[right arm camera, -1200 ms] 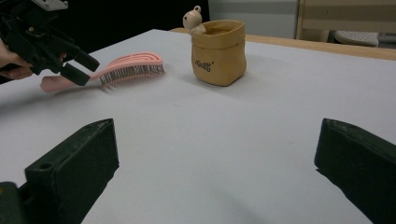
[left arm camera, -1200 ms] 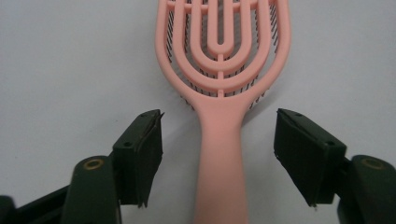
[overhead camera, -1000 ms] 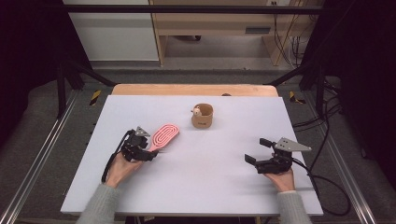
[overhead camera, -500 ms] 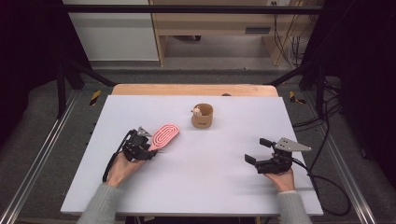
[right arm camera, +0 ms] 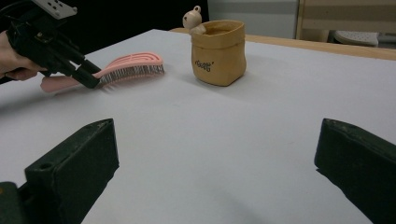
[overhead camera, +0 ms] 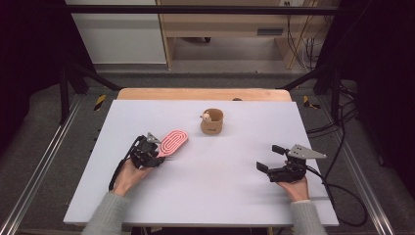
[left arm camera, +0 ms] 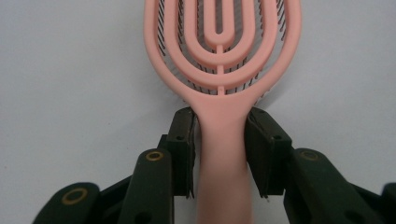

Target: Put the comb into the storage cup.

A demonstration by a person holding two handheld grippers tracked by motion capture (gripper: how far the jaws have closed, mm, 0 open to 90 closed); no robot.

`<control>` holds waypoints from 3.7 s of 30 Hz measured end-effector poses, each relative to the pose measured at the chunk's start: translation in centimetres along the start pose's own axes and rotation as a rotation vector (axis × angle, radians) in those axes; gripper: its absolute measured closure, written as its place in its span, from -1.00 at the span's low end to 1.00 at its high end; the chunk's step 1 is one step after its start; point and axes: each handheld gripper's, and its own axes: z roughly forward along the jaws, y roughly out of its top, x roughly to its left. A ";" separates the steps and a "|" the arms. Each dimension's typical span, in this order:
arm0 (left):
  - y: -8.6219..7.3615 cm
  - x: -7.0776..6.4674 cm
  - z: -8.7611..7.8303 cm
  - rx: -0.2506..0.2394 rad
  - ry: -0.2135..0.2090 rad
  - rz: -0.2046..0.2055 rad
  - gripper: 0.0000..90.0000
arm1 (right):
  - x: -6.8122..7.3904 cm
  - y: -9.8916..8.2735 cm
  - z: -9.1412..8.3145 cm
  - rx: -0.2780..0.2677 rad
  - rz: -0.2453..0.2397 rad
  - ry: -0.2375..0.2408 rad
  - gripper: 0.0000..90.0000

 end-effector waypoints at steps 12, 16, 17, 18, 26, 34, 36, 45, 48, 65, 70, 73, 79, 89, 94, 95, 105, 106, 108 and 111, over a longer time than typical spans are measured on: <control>0.1 -0.2 0.1 0.015 0.019 0.018 0.48 | 0.0 0.0 0.0 0.001 0.000 0.000 -1.00; 0.0 -0.2 0.1 0.019 0.022 0.019 0.50 | 0.0 0.0 0.0 0.000 0.000 0.000 -1.00; 0.0 -0.2 0.1 0.020 0.024 0.019 0.51 | 0.0 0.0 0.0 0.000 0.000 0.000 -1.00; 0.0 -0.2 0.1 0.021 0.025 0.019 0.51 | 0.0 0.0 0.0 0.000 0.001 0.000 -1.00; 0.0 -0.3 0.0 0.023 0.030 0.032 0.54 | 0.0 0.0 0.0 0.001 0.000 0.000 -1.00; 0.0 -0.5 -0.2 0.020 0.039 0.039 0.54 | 0.0 0.0 0.0 -0.002 0.000 0.000 -1.00; 0.0 -0.5 -0.4 0.012 0.042 0.036 0.54 | 0.0 0.0 0.0 -0.002 0.000 0.000 -1.00; -0.1 -0.6 -1.5 -0.045 0.049 0.034 0.54 | 0.0 0.0 -0.1 -0.001 0.002 0.001 -1.00; -0.1 -0.6 -1.9 -0.066 0.053 0.035 0.54 | 0.0 0.0 -0.1 -0.001 0.003 0.000 -1.00; -1.1 -1.2 -3.7 -0.184 0.077 0.001 0.54 | 0.0 0.0 -0.1 -0.003 0.007 0.004 -1.00; -1.4 -1.3 -4.2 -0.226 0.085 -0.014 0.54 | 0.0 0.0 0.0 -0.006 0.007 0.005 -1.00; -1.5 -1.4 -4.5 -0.246 0.090 -0.016 0.54 | 0.0 0.0 0.0 -0.007 0.008 0.007 -1.00; -1.8 -1.7 -4.8 -0.265 0.089 -0.022 0.54 | 0.0 0.1 0.0 -0.008 0.012 0.009 -0.99; -1.9 -2.4 -5.1 -0.297 0.097 -0.033 0.54 | 0.0 0.1 0.0 -0.007 0.024 0.015 -0.99; -1.9 -2.6 -5.4 -0.316 0.103 -0.044 0.54 | 0.0 0.1 0.0 -0.009 0.029 0.021 -0.99; -1.9 -2.7 -5.4 -0.322 0.105 -0.047 0.54 | 0.0 0.1 0.0 -0.012 0.029 0.020 -0.99; -1.6 -3.7 -5.6 -0.353 0.097 -0.041 0.54 | 0.4 0.5 0.1 -0.018 0.022 0.026 -0.99; -1.6 -3.8 -5.6 -0.356 0.096 -0.040 0.54 | 0.5 0.5 0.2 -0.019 0.020 0.028 -0.99; -1.6 -4.0 -5.7 -0.357 0.097 -0.035 0.54 | 0.7 0.7 0.2 -0.023 0.018 0.036 -0.99; -1.4 -4.4 -5.7 -0.361 0.097 -0.028 0.54 | 0.9 0.8 0.4 -0.019 0.013 0.041 -0.99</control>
